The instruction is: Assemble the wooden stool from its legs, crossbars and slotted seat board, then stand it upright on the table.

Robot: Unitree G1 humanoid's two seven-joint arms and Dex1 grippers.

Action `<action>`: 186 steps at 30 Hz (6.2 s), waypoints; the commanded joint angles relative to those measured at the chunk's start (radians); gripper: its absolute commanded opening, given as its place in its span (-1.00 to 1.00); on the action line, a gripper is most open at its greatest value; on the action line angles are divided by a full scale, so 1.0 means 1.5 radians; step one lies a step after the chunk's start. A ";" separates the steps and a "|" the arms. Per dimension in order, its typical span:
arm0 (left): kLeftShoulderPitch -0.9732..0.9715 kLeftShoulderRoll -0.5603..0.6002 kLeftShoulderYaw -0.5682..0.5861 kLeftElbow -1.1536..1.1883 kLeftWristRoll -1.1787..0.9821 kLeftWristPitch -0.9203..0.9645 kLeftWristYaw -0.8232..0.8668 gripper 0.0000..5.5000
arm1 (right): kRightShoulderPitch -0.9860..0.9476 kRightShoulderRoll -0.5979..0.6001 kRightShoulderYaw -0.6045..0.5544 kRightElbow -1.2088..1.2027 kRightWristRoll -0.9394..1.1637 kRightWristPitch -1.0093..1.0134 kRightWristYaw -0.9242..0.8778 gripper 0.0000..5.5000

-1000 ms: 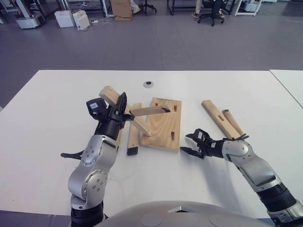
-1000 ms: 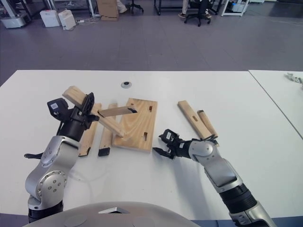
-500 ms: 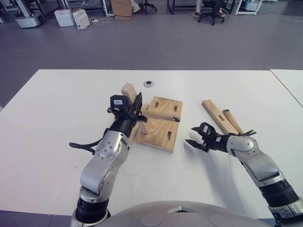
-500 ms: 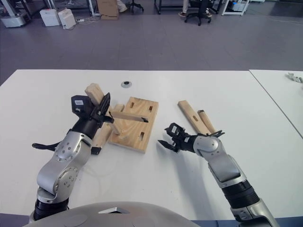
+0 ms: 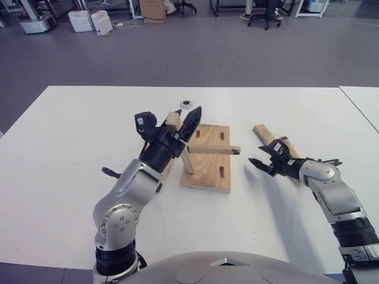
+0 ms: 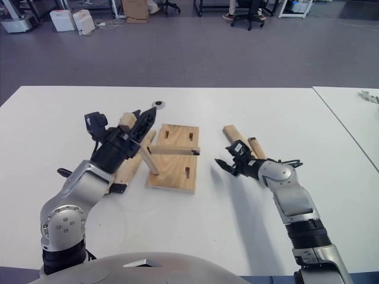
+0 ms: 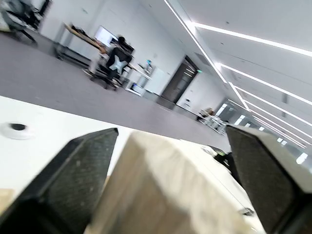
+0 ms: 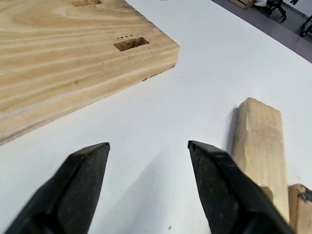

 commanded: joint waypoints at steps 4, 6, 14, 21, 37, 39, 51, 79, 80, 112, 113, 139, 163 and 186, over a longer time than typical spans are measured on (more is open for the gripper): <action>-0.210 0.087 0.131 -0.026 -0.003 -0.055 0.067 0.59 | -0.072 -0.001 -0.078 0.060 0.010 -0.040 -0.036 0.09; -0.204 0.123 0.140 0.029 0.078 -0.056 0.081 0.59 | -0.082 0.005 -0.082 0.073 0.007 -0.048 -0.047 0.09; 0.010 0.247 -0.093 0.243 0.347 -0.011 -0.042 0.59 | -0.093 0.015 -0.070 0.110 -0.003 -0.066 -0.062 0.09; 0.044 0.246 -0.117 0.292 0.408 0.048 -0.069 0.15 | -0.091 0.029 -0.053 0.112 -0.014 -0.068 -0.061 0.09; -0.292 0.173 -0.019 0.249 0.398 -0.124 -0.207 -0.24 | -0.471 0.184 -0.258 0.085 0.484 0.292 -0.113 0.09; -0.335 0.172 -0.015 0.279 0.398 -0.160 -0.242 -0.24 | -0.536 0.229 -0.280 0.103 0.547 0.323 -0.169 0.09; -0.361 0.172 -0.090 0.318 0.488 -0.262 -0.335 -0.24 | -0.605 0.289 -0.328 0.134 0.691 0.360 -0.347 -0.06; -0.271 0.152 0.010 0.195 0.435 -0.235 -0.302 0.53 | 0.078 0.253 -0.400 -0.267 0.740 0.321 -0.548 -0.64; -0.268 0.152 0.006 0.190 0.438 -0.233 -0.301 0.53 | 0.082 0.243 -0.395 -0.269 0.730 0.309 -0.547 -0.64; -0.221 0.120 -0.158 0.267 0.520 -0.258 -0.303 0.53 | 0.051 0.093 -0.147 -0.359 0.455 0.282 -0.521 -0.63; -0.216 0.126 -0.171 0.277 0.536 -0.263 -0.304 0.53 | 0.050 0.077 -0.134 -0.368 0.442 0.281 -0.504 -0.63; -0.413 0.103 -0.010 0.159 0.387 -0.186 -0.249 0.53 | -0.075 -0.030 -0.320 -0.358 0.630 0.129 -0.215 0.26; -0.198 0.283 0.181 0.267 0.219 -0.168 -0.347 0.53 | -0.172 -0.024 -0.050 0.098 0.461 0.158 -0.035 0.26; 0.011 0.450 -0.220 0.335 0.778 -0.343 -0.526 0.53 | -0.104 -0.079 0.177 0.154 0.009 -0.112 0.105 0.26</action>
